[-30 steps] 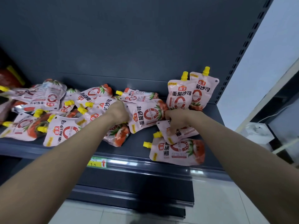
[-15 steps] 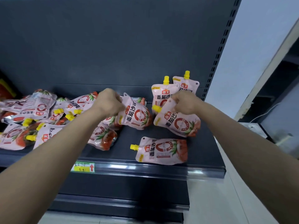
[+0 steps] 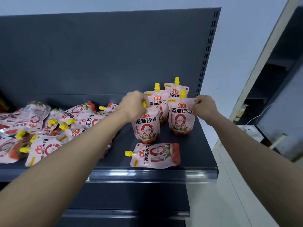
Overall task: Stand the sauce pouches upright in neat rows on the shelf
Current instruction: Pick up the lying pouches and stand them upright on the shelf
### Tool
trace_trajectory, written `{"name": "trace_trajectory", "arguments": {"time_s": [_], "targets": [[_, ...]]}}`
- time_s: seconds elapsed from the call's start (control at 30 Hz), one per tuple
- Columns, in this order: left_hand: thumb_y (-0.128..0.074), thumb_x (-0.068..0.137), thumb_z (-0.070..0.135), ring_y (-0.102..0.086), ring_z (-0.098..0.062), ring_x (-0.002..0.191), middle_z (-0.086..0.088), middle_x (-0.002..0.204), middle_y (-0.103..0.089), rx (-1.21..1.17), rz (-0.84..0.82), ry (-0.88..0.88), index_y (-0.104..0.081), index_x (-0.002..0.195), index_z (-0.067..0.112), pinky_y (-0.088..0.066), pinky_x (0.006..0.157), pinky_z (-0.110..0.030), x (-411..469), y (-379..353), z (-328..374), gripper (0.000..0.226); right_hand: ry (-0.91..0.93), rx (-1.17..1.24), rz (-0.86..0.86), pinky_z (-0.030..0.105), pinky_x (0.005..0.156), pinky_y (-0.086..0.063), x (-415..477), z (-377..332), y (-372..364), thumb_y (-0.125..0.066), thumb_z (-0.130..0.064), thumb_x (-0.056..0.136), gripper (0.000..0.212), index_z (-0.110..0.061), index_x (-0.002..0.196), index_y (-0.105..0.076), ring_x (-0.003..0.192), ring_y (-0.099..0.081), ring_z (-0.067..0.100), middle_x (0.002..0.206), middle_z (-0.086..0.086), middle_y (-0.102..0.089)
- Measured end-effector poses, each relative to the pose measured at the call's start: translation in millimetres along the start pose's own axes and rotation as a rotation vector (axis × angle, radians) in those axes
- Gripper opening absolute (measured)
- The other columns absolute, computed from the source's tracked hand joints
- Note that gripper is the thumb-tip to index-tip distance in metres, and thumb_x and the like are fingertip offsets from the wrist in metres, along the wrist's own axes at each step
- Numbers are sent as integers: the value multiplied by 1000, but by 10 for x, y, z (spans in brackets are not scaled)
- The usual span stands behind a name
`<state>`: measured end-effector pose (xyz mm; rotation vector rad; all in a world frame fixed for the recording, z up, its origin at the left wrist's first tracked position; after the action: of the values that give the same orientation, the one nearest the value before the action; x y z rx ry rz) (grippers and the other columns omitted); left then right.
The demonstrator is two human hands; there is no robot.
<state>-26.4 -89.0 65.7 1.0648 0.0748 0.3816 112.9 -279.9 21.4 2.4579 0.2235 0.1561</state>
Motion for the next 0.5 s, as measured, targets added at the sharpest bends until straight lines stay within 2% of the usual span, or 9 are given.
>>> {"name": "trace_trajectory", "arguments": {"time_s": [0.07, 0.13, 0.23, 0.33, 0.37, 0.43, 0.5], "targets": [[-65, 81, 2, -65, -28, 96, -8, 105, -67, 9, -19, -25, -63, 78, 23, -54, 78, -34, 15, -54, 49, 21, 7, 0, -7, 32, 69, -43, -23, 20, 44, -56, 8, 81, 14, -6, 78, -58, 82, -52, 25, 86, 13, -56], [-66, 81, 2, -64, -28, 97, -9, 107, -66, 4, -18, -30, -63, 88, 21, -54, 79, -34, 28, -77, 62, 21, 38, -10, -15, 33, 73, -47, -39, 14, 72, -58, 5, 82, 17, -2, 96, -65, 89, -54, 24, 96, 12, -60], [-67, 80, 2, -63, -27, 96, -9, 105, -65, -34, -4, -12, -61, 102, 16, -55, 82, -38, 39, -75, 33, 27, 71, -34, 0, 33, 77, -47, -79, -22, 89, -60, 1, 84, 26, -1, 110, -64, 103, -58, 27, 111, 12, -63], [-68, 79, 4, -63, -24, 92, -6, 102, -65, -80, -2, 0, -59, 107, 14, -54, 81, -37, 17, -82, 2, 30, 111, -145, 55, 38, 94, -46, -154, -72, 88, -59, -6, 85, 34, -9, 119, -60, 119, -52, 30, 124, 9, -61], [-69, 79, 5, -63, -24, 92, -6, 104, -66, -93, 2, 4, -58, 109, 13, -54, 82, -38, 1, -83, -5, 32, 135, -200, 109, 41, 98, -43, -191, -109, 104, -59, -9, 86, 36, -12, 122, -58, 122, -49, 30, 127, 7, -60], [-69, 80, 7, -63, -22, 92, -3, 102, -66, -123, 25, 9, -57, 113, 12, -53, 80, -35, -34, -66, -28, 36, 239, -246, 247, 41, 98, -38, -288, -225, 155, -59, -10, 88, 30, -14, 117, -61, 119, -49, 27, 123, 5, -61], [-70, 80, 10, -60, -20, 91, 0, 99, -61, -150, 82, 24, -56, 116, 11, -50, 77, -32, -80, -10, -64, 39, 391, -154, 328, 38, 93, -46, -405, -361, 181, -57, -5, 87, 19, -12, 104, -63, 102, -55, 21, 106, 3, -64]]}}
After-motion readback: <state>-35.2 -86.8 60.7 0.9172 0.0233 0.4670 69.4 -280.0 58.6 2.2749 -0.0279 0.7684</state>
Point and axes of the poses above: each hand's wrist, its own x-axis towards the middle knuckle, its own y-axis out of the back of the hand, z = x × y, the point moved 2 cm from there along x, towards the middle knuckle
